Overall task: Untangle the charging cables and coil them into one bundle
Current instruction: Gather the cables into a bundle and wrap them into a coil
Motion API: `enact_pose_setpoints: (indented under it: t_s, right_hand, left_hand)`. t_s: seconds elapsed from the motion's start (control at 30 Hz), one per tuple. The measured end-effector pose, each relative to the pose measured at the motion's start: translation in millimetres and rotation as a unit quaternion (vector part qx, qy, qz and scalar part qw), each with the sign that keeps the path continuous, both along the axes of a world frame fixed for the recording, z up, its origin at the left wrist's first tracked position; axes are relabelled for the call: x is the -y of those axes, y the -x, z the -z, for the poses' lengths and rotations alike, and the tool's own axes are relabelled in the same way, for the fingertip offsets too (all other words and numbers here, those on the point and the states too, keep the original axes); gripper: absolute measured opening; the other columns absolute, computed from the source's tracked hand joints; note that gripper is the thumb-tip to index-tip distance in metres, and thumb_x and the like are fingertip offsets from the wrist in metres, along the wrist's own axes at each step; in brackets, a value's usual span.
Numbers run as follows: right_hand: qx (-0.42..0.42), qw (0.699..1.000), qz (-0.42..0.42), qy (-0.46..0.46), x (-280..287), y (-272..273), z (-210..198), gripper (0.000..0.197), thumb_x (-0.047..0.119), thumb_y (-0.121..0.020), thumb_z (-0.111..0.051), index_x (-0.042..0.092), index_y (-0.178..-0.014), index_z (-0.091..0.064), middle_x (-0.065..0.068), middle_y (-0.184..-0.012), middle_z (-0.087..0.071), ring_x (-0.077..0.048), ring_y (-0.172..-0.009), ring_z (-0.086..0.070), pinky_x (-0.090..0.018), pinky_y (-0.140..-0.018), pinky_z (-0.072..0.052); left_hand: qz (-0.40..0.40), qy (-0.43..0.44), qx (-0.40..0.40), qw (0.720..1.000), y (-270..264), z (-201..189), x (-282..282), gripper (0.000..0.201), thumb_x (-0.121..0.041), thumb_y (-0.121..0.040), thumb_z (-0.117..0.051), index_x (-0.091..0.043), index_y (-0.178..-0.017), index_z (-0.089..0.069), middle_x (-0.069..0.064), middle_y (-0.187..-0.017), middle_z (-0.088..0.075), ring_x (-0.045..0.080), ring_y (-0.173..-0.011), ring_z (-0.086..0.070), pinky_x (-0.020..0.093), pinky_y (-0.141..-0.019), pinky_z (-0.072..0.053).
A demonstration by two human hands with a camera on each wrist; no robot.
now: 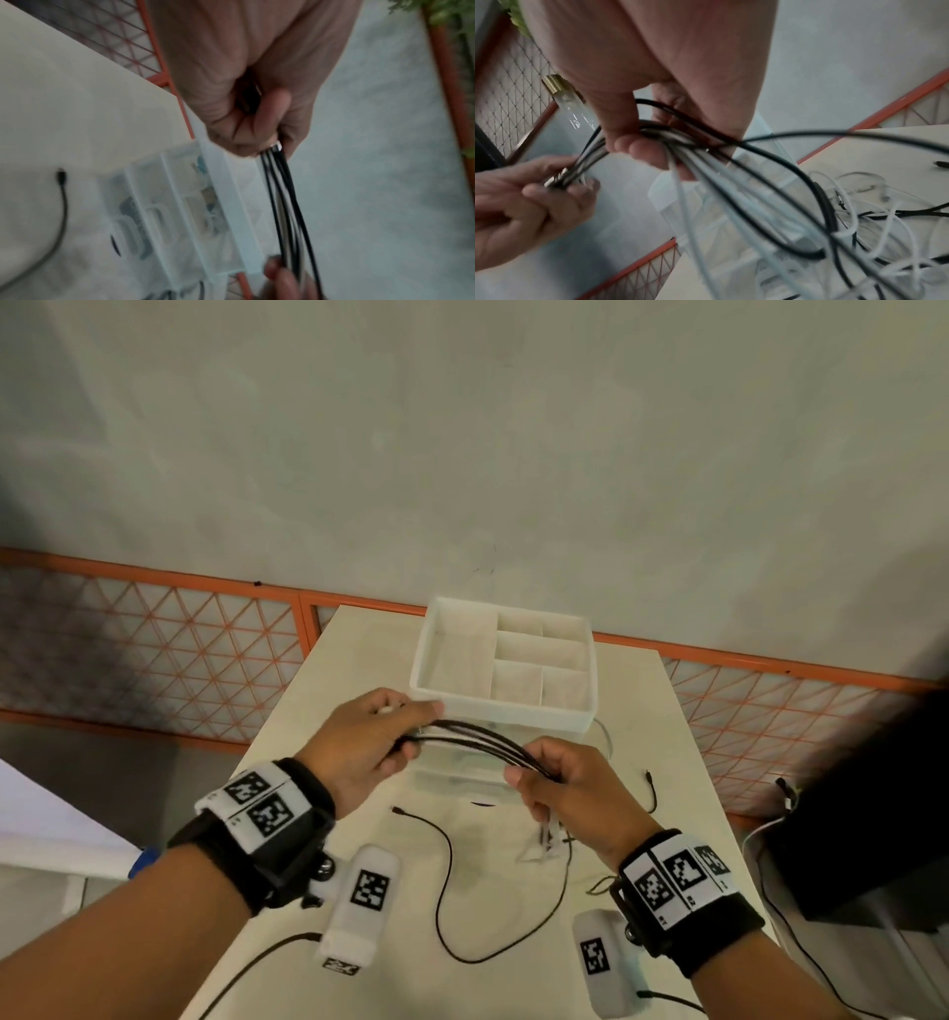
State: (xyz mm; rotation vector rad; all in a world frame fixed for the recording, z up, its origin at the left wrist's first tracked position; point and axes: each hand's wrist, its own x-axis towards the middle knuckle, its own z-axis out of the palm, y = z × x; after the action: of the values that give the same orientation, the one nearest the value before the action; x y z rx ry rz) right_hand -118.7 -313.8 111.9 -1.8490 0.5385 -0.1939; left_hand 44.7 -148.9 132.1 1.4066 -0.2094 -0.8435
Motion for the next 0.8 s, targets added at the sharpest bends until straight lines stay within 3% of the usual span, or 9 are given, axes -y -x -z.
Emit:
enact_pose_setpoints:
  t_s: [0.07, 0.13, 0.2, 0.27, 0.37, 0.43, 0.53, 0.67, 0.8]
  right_hand:
    - [0.003, 0.999, 0.012, 0.038, 0.4, 0.6, 3.9, 0.012, 0.017, -0.092, -0.070, 0.007, -0.086, -0.068, 0.009, -0.057, -0.054, -0.011, -0.054, -0.046, -0.031, -0.061, -0.041]
    - [-0.001, 0.996, 0.002, 0.090, -3.3, -4.2, 2.7, 0.011, 0.019, -0.091, -0.071, 0.013, -0.082, -0.070, 0.010, -0.059, -0.056, -0.005, -0.054, -0.046, -0.025, -0.060, -0.041]
    - [-0.017, 0.990, -0.023, 0.141, -8.8, -11.4, 0.0, 0.011, 0.022, -0.089, -0.072, 0.018, -0.079, -0.070, 0.010, -0.061, -0.060, -0.001, -0.054, -0.049, -0.023, -0.061, -0.041]
    - [-0.020, 0.985, -0.044, 0.167, -13.6, -17.1, -4.9, 0.009, 0.023, -0.089, -0.072, 0.018, -0.082, -0.071, 0.010, -0.068, -0.066, 0.000, -0.060, -0.055, -0.023, -0.065, -0.046]
    - [0.023, 0.984, -0.045, 0.172, -17.2, -19.6, -20.7, 0.007, 0.020, -0.089, -0.070, 0.021, -0.095, -0.075, 0.008, -0.087, -0.077, -0.004, -0.080, -0.071, -0.027, -0.078, -0.058]
    - [0.068, 0.982, -0.002, 0.175, -11.5, -17.2, -34.1, 0.014, 0.015, -0.086, -0.073, 0.023, -0.097, -0.072, 0.006, -0.089, -0.076, -0.002, -0.075, -0.070, -0.023, -0.071, -0.058]
    - [0.092, 0.976, 0.064, 0.188, 6.4, -8.3, -45.4, 0.020, 0.009, -0.081, -0.078, 0.025, -0.089, -0.068, 0.006, -0.083, -0.071, -0.002, -0.065, -0.064, -0.014, -0.059, -0.049]
    - [0.050, 0.969, 0.090, 0.225, 23.9, 4.5, -37.7, 0.018, 0.010, -0.083, -0.077, 0.026, -0.078, -0.069, 0.008, -0.073, -0.070, -0.001, -0.066, -0.062, -0.010, -0.062, -0.048]
    - [0.157, 0.922, 0.231, 0.268, 36.6, 10.7, -66.0, 0.015, 0.022, -0.081, -0.082, 0.027, -0.079, -0.068, 0.008, -0.075, -0.069, -0.010, -0.069, -0.064, -0.024, -0.063, -0.055]
  left_hand:
    - [0.055, -0.118, 0.012, 0.991, -5.3, 8.5, -10.7, 0.042, -0.037, -0.077, -0.080, -0.007, -0.098, -0.058, 0.012, -0.093, -0.063, 0.018, -0.068, -0.060, 0.026, -0.056, -0.054]
    - [0.093, -0.271, 0.136, 0.948, -3.6, 14.4, -12.0, 0.057, -0.059, -0.079, -0.070, -0.014, -0.112, -0.057, 0.004, -0.110, -0.061, 0.022, -0.095, -0.061, 0.036, -0.079, -0.055]
    - [0.075, -0.254, 0.264, 0.927, 4.0, 9.3, -4.2, 0.062, -0.067, -0.084, -0.057, -0.016, -0.119, -0.057, 0.000, -0.117, -0.061, 0.020, -0.108, -0.058, 0.036, -0.092, -0.049]
    - [0.121, -0.170, 0.328, 0.921, 19.3, -4.3, 8.3, 0.059, -0.065, -0.091, -0.044, -0.013, -0.112, -0.065, 0.001, -0.111, -0.069, 0.018, -0.104, -0.063, 0.036, -0.095, -0.047]
    - [0.198, -0.147, 0.365, 0.898, 41.3, -12.1, 25.5, 0.063, -0.067, -0.094, -0.029, -0.020, -0.092, -0.072, -0.006, -0.084, -0.072, 0.011, -0.081, -0.066, 0.030, -0.080, -0.051]
    - [0.164, -0.167, 0.382, 0.894, 43.1, -14.2, 32.2, 0.061, -0.065, -0.095, -0.032, -0.022, -0.082, -0.072, -0.011, -0.066, -0.063, 0.009, -0.063, -0.058, 0.028, -0.064, -0.044]
    - [0.089, -0.107, 0.281, 0.949, 36.1, -31.0, 38.3, 0.048, -0.054, -0.095, -0.052, -0.016, -0.073, -0.070, -0.010, -0.047, -0.042, 0.009, -0.041, -0.037, 0.025, -0.048, -0.031]
    - [0.107, -0.047, 0.194, 0.974, 25.7, -58.3, 39.5, 0.033, -0.037, -0.095, -0.061, -0.010, -0.078, -0.067, -0.004, -0.051, -0.029, 0.013, -0.044, -0.021, 0.022, -0.042, -0.019]
    - [0.107, -0.086, 0.138, 0.981, 15.6, -56.6, 38.6, 0.031, -0.035, -0.097, -0.057, -0.009, -0.079, -0.062, -0.008, -0.044, -0.032, 0.010, -0.040, -0.020, 0.022, -0.038, -0.017]
